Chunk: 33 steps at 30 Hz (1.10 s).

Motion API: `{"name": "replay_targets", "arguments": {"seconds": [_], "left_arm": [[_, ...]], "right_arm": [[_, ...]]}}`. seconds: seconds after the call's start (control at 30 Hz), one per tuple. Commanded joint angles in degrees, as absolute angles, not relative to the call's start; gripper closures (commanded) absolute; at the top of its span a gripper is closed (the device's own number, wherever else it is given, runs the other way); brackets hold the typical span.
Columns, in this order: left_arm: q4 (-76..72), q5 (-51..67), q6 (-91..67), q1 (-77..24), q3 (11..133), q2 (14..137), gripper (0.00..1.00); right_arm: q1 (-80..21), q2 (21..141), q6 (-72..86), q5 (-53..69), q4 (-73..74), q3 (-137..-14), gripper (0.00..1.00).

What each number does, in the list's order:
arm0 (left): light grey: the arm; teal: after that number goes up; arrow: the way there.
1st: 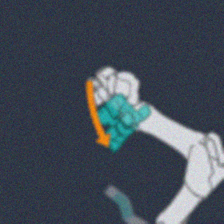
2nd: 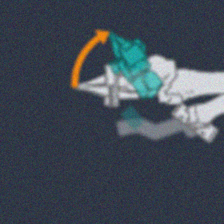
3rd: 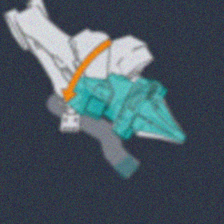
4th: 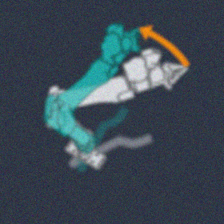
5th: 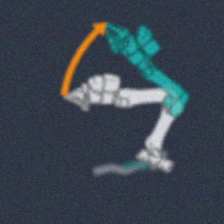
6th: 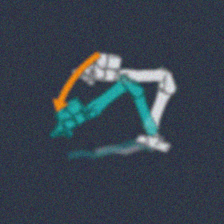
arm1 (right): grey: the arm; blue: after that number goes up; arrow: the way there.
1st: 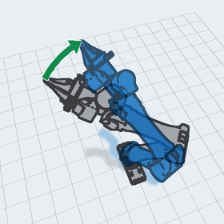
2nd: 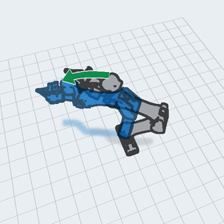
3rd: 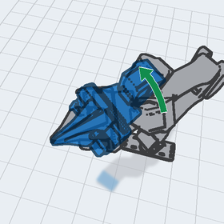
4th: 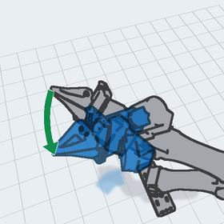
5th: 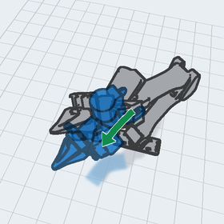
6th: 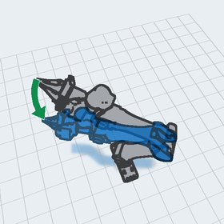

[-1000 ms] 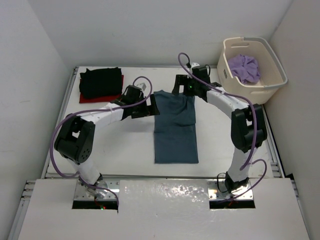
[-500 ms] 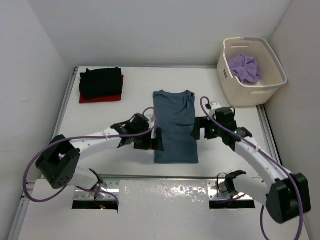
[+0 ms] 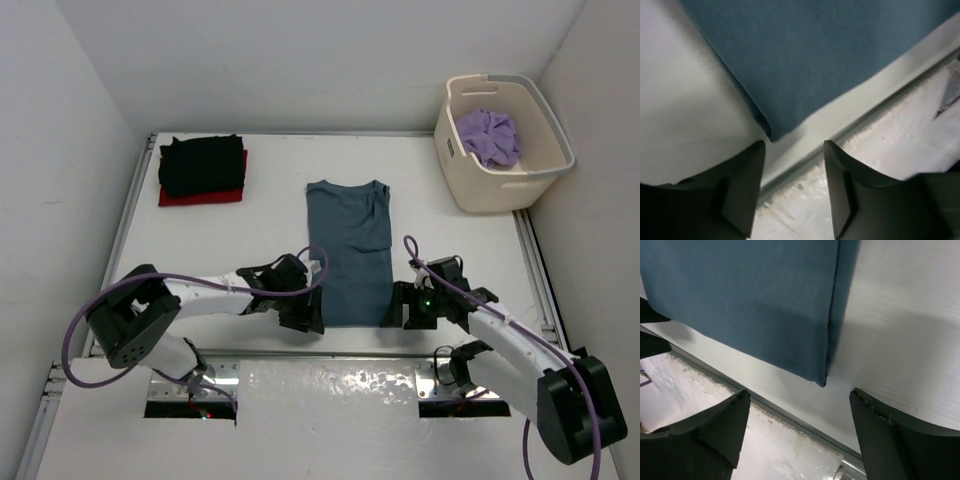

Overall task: Fold and stack the t-shirts
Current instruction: Grab one side of the 2/3 rectangular tshirt with both arms

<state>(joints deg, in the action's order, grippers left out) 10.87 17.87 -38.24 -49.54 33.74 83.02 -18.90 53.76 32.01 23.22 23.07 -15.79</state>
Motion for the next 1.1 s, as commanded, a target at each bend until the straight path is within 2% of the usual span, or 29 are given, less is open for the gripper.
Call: {"name": "replay_targets", "arguments": {"seconds": [0.0, 0.07, 0.23, 0.33, 0.37, 0.43, 0.47, 0.57, 0.6, 0.63, 0.7, 0.83, 0.97, 1.07], "left_arm": [[7.3, 18.0, -38.4, -50.3, 34.2, 85.2, 0.53], [6.9, 17.1, -38.1, -50.6, 34.4, 86.0, 0.55], [6.9, 15.9, -36.7, -50.5, 37.3, 90.0, 0.67], [6.4, 15.9, -36.7, -50.5, 37.4, 91.0, 0.80], [6.9, 15.7, -36.3, -50.5, 38.1, 91.6, 0.88], [7.8, 15.1, -35.9, -50.5, 38.8, 92.0, 0.92], [7.7, 15.1, -35.9, -50.5, 39.2, 92.1, 0.99], [7.6, 15.3, -35.9, -50.5, 39.4, 92.2, 1.00], [7.6, 15.1, -35.9, -50.5, 39.5, 92.1, 1.00], [7.6, 15.0, -35.9, -50.5, 39.6, 92.0, 1.00], [8.1, 15.1, -35.8, -50.5, 40.2, 91.6, 1.00], [9.9, 15.5, -34.6, -50.5, 43.2, 88.0, 1.00], [14.1, 11.2, -33.0, -50.1, 48.8, 85.2, 1.00], [15.9, 12.2, -31.6, -48.2, 53.1, 86.7, 1.00]], "right_arm": [[-19.1, 54.1, 35.1, 26.2, 18.7, -14.2, 0.25], [-19.2, 54.8, 35.9, 26.5, 17.1, -13.4, 0.35], [-19.1, 56.0, 35.8, 23.9, 15.6, -13.4, 0.45], [-19.1, 55.9, 36.1, 21.2, 14.8, -13.4, 0.51], [-19.1, 55.9, 36.0, 20.1, 14.3, -13.3, 0.53], [-19.2, 57.3, 35.5, 18.4, 14.6, -13.4, 0.55], [-19.1, 58.0, 35.2, 17.9, 14.1, -13.7, 0.56], [-19.2, 59.9, 35.1, 17.9, 13.5, -13.9, 0.63], [-19.1, 60.0, 34.9, 18.1, 13.6, -14.0, 0.66], [-19.1, 60.0, 34.7, 18.4, 13.6, -14.1, 0.82], [-19.2, 59.7, 33.8, 19.5, 14.7, -14.9, 1.00], [-19.2, 56.5, 33.0, 22.6, 16.9, -19.5, 1.00], [-19.2, 57.5, 31.7, 18.8, 20.8, -26.4, 1.00], [-18.7, 60.2, 32.3, 15.2, 21.3, -31.8, 1.00]]}}
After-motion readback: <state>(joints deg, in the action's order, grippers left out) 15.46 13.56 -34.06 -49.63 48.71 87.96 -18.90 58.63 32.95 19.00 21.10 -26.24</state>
